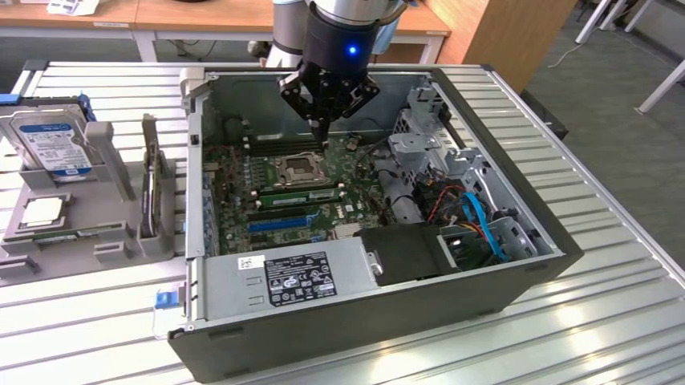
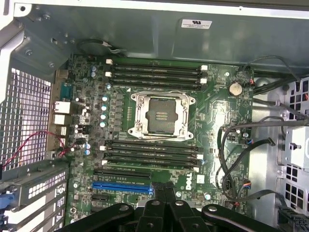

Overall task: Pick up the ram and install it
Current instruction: 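Press down the ram until it locks into place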

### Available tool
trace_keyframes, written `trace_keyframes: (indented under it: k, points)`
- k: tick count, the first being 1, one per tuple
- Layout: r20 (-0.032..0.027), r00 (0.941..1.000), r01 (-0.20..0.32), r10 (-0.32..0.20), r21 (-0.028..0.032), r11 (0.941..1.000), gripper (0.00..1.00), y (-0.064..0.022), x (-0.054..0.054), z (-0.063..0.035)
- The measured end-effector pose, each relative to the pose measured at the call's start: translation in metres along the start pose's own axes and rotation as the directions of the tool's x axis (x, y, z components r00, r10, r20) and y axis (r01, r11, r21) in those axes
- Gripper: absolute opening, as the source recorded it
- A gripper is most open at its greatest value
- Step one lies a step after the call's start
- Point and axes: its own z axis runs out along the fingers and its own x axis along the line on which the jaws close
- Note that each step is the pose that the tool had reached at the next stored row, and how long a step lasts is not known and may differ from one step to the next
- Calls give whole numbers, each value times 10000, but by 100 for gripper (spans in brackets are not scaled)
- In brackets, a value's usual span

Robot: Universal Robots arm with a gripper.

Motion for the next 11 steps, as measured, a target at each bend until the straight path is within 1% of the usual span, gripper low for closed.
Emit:
trace_keyframes:
  k: [11]
  points:
    - [3, 10000, -11, 11, 0, 10000, 10, 16, 0, 1]
